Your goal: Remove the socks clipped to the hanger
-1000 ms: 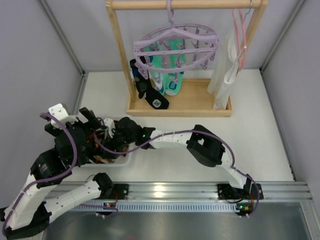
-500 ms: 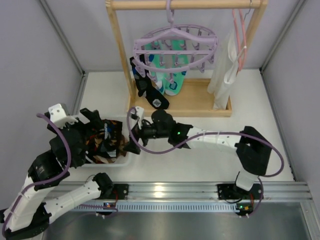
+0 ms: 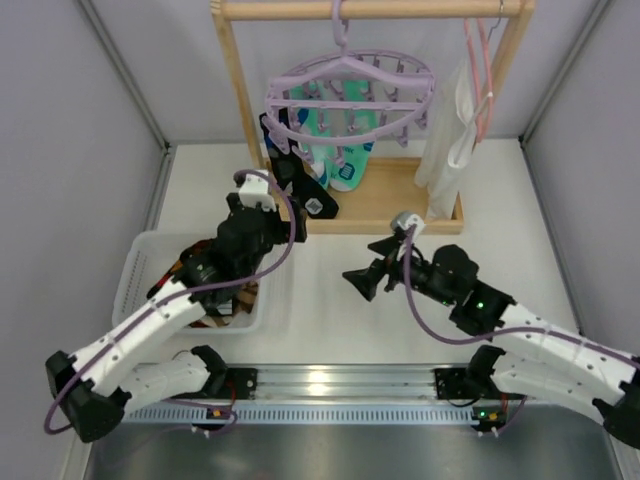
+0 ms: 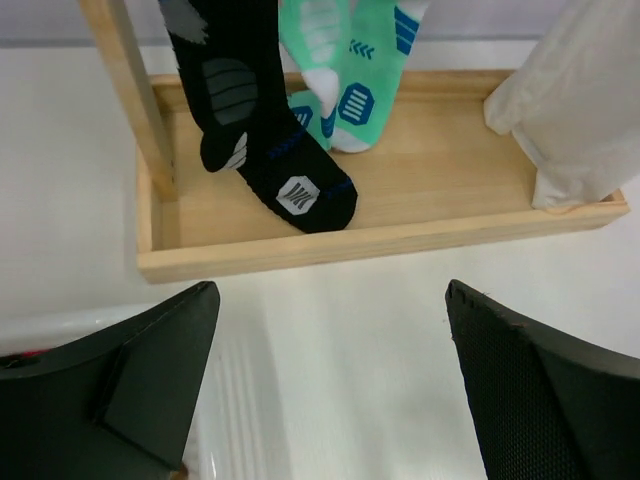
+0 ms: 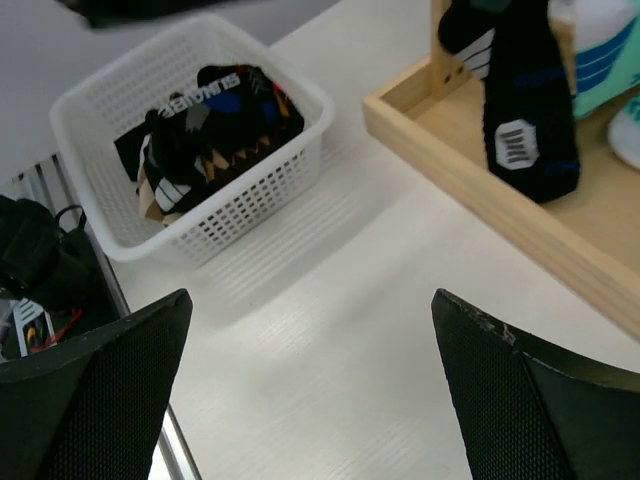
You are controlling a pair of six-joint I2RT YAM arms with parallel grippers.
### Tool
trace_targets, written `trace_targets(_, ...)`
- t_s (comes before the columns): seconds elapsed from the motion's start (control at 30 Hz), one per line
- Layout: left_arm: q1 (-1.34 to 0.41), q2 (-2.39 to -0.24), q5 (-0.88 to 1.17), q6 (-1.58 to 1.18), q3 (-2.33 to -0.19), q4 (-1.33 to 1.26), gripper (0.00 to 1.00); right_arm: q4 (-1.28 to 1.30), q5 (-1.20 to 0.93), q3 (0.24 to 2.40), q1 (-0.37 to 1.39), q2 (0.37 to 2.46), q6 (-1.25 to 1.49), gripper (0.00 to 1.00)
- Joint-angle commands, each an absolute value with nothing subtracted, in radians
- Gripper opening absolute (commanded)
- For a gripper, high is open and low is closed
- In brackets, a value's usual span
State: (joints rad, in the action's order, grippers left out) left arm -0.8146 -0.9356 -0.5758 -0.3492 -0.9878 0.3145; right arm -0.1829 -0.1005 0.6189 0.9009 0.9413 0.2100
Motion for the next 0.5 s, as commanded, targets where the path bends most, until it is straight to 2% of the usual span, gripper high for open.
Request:
trace_targets(0.0,-0.617,-1.020,-0.225,-0.250,-0.907,-0.064,0.99,-0.091,-0.041,0.565,0.887,0.729,0.198,0.99)
trace_targets(0.1,-0.418,-1.120,-0.007,-0.278,-0.821,-0.279,0.99,0.014,-0.051,0.552,0.885,0.592,0.189,1.00)
trace_targets(0.23,-0.292,-1.245,0.214,-0.209,-0.756,-0.520,0.99,0.066,-0.106,0.535,0.885,0.468,0.204,0.99)
trace_targets(0.33,-0.259,-1.371,0.305,-0.169,-0.804,-0.555,0.99,0.083,-0.158,0.538,0.885,0.427,0.192,0.99)
trace_targets(0.47,-0.239,-1.518,0.307,-0.160,-0.868,-0.586,0.98,0.107,-0.176,0.551,0.887,0.410,0.184,0.99)
